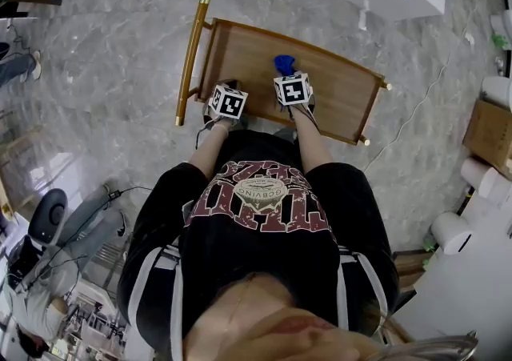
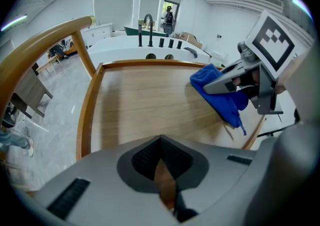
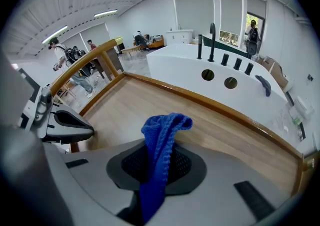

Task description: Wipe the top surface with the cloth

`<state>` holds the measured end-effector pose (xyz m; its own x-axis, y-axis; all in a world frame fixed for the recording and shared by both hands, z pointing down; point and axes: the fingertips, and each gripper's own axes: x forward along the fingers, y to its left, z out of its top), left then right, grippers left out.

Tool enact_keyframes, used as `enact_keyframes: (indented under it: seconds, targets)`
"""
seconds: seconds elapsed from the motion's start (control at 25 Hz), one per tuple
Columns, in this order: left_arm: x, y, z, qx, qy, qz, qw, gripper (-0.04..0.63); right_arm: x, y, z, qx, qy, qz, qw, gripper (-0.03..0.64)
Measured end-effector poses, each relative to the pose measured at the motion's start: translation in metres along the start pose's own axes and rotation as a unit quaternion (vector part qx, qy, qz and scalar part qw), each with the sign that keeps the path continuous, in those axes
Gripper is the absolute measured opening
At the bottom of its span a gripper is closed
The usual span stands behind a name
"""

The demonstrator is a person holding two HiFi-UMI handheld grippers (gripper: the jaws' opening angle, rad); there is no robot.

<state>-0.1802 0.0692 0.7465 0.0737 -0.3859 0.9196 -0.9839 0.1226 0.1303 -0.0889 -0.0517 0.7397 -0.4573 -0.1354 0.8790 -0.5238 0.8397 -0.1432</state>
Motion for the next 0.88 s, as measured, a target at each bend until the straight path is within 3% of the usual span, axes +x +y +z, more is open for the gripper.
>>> enact_keyframes:
  seconds: [0.88]
  targets:
    - [-0.012,0.034,-0.012,-0.029,-0.007,-0.007,0.9995,0.048,0.022,0.055,0.029,-0.045,0.012,0.027,0.999,0.066]
